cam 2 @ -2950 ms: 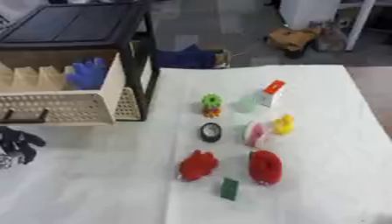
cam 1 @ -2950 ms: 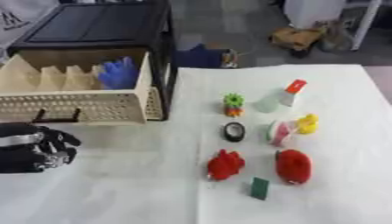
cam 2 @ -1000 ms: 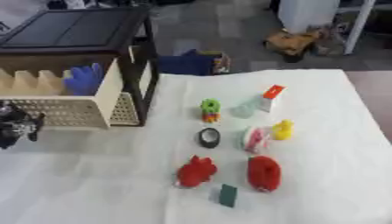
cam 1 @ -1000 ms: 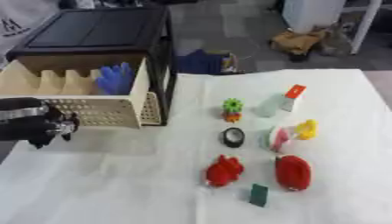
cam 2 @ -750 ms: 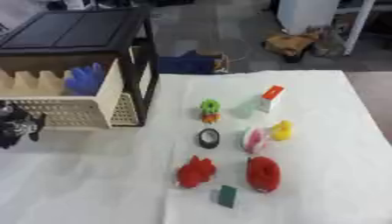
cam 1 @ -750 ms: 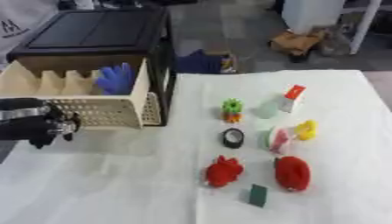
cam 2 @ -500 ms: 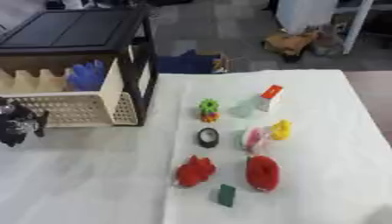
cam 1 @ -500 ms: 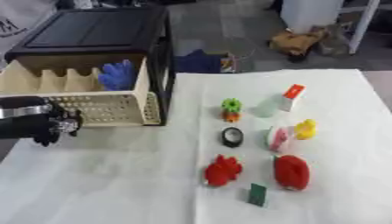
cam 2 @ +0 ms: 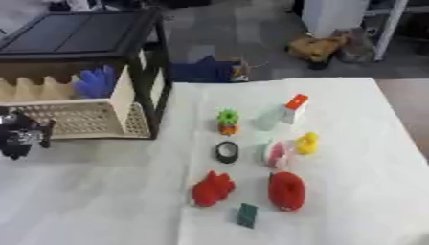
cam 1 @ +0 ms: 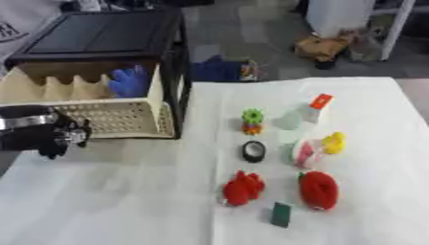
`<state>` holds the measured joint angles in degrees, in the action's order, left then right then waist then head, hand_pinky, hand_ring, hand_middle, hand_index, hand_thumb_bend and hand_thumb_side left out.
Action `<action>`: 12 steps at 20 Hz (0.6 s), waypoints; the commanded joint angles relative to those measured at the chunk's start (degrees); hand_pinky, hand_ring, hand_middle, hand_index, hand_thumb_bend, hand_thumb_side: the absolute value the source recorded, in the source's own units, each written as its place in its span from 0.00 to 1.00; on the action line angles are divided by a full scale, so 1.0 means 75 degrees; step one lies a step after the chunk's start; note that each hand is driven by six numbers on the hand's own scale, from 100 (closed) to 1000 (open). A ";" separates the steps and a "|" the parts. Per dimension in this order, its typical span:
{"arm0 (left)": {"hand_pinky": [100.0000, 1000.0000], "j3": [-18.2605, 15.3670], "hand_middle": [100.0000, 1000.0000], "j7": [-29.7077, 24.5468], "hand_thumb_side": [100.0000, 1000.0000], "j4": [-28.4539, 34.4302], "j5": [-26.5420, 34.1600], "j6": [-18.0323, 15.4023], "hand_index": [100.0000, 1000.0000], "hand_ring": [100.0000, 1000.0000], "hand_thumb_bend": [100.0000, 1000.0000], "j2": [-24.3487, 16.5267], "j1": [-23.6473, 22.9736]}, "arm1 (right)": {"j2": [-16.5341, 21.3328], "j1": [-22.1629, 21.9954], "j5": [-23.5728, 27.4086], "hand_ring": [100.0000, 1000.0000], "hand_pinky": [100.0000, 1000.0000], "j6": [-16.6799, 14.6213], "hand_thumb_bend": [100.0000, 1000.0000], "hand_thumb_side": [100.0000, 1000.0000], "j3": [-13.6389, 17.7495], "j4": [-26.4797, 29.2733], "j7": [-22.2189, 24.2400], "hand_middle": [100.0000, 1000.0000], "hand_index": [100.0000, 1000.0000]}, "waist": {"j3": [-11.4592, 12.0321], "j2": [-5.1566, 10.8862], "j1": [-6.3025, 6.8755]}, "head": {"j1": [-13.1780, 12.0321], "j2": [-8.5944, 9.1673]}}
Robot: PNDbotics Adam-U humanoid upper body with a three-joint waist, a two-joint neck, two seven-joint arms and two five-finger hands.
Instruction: Pick up objects from table and place into drawer.
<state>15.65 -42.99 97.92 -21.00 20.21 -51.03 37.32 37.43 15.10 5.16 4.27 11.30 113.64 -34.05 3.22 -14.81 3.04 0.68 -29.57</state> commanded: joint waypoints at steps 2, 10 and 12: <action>0.53 -0.0118 0.89 0.0056 1.00 -0.0106 -0.0183 0.0045 1.00 0.77 0.00 -0.0069 0.0171 | 0.0125 0.0050 0.0035 0.69 0.71 -0.0017 0.00 1.00 0.0090 0.0127 -0.0004 0.66 0.83 | -0.0024 0.0085 -0.0024 | 0.0019 0.0129; 0.53 -0.0233 0.90 0.0308 1.00 -0.0467 -0.0369 0.0043 1.00 0.77 0.00 0.0050 0.0373 | 0.0130 0.0037 0.0044 0.69 0.71 -0.0028 0.00 1.00 0.0099 0.0127 0.0042 0.66 0.83 | -0.0041 0.0071 -0.0013 | 0.0020 0.0157; 0.53 -0.0242 0.90 0.0338 1.00 -0.0494 -0.0333 0.0027 1.00 0.77 0.00 0.0104 0.0470 | 0.0132 0.0034 0.0045 0.69 0.71 -0.0032 0.00 1.00 0.0101 0.0127 0.0049 0.66 0.83 | -0.0067 0.0049 -0.0006 | 0.0017 0.0166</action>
<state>14.95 -40.79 94.08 -23.53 20.40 -49.16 39.79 37.41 15.06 5.19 4.07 11.31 113.64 -33.81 2.67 -15.29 3.04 0.69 -29.07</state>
